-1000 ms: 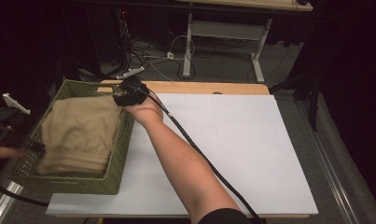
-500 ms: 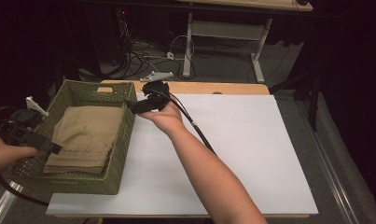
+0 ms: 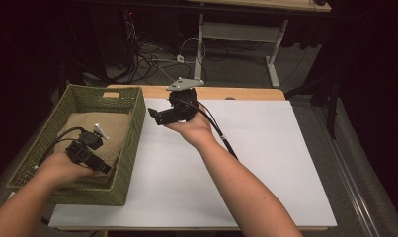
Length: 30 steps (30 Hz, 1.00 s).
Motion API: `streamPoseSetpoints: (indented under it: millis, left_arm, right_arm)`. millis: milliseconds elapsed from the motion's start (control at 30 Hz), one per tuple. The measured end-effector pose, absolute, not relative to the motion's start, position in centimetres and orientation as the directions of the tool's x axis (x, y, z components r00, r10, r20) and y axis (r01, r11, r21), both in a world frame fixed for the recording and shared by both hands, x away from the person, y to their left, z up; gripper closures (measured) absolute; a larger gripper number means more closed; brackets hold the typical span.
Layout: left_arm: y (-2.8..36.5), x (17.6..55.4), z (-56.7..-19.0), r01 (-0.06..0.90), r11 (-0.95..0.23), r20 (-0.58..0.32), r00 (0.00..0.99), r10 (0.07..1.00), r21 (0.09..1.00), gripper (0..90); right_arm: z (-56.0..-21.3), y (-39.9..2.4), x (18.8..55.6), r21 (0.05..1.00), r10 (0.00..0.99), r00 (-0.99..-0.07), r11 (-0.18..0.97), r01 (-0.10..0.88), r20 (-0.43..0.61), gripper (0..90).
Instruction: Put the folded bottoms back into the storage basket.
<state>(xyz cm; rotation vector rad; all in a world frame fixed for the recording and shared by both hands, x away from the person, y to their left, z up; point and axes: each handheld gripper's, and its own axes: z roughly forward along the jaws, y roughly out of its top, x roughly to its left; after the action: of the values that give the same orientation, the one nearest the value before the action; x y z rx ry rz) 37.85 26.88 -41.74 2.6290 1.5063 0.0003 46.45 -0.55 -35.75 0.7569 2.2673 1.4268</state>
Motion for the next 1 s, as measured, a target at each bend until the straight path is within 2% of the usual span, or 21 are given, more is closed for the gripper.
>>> streamPoseSetpoints:
  millis: [100,167,200,300,433,533,633,733,900,1000]
  left_arm:
    - [26.5,38.4,-42.9,0.858,-0.508,-0.062,0.512,0.857,0.074,39.9]
    - [26.3,38.6,-43.4,0.857,-0.513,-0.089,0.515,0.853,0.048,51.3]
    - [26.2,38.7,-43.4,0.857,-0.514,-0.091,0.516,0.852,0.043,54.0]
    - [25.8,38.7,-43.3,0.846,-0.531,-0.088,0.533,0.842,0.045,71.2]
    - [25.4,38.3,-42.7,0.842,-0.538,-0.094,0.539,0.837,0.035,76.8]
    - [25.3,38.1,-41.9,0.845,-0.533,-0.119,0.534,0.837,0.041,77.4]
    - [25.0,37.9,-41.3,0.843,-0.536,-0.154,0.537,0.829,0.05,77.3]
    - [24.8,37.9,-41.8,0.839,-0.544,-0.123,0.541,0.832,0.008,74.7]
    - [25.4,37.6,-40.0,0.88,-0.475,-0.109,0.474,0.874,0.018,49.2]
    - [26.2,37.1,-38.0,0.894,-0.445,-0.088,0.447,0.89,0.04,37.2]
  right_arm:
    - [-36.1,-1.4,46.3,0.901,0.613,-0.79,0.351,0.255,-0.016,0.2]
    - [-36.3,-1.9,46.3,0.9,0.619,-0.785,0.351,0.259,-0.015,0.2]
    - [-36.5,-2.2,46.3,0.898,0.623,-0.782,0.351,0.265,-0.012,0.2]
    - [-36.7,-2.8,46.5,0.89,0.631,-0.775,0.366,0.271,-0.024,0.3]
    - [-36.6,-3.7,46.5,0.895,0.644,-0.764,0.356,0.269,-0.027,0.3]
    - [-36.5,-4.2,46.4,0.9,0.651,-0.759,0.344,0.266,-0.025,0.3]
    - [-36.6,-4.8,46.2,0.902,0.655,-0.756,0.338,0.268,-0.021,0.3]
    - [-36.9,-5.4,45.9,0.906,0.655,-0.755,0.331,0.265,-0.018,0.3]
    - [-36.9,-7.0,45.0,0.911,0.662,-0.75,0.317,0.262,-0.015,0.2]
    - [-36.6,-8.5,44.2,0.918,0.67,-0.742,0.308,0.252,-0.021,0.2]
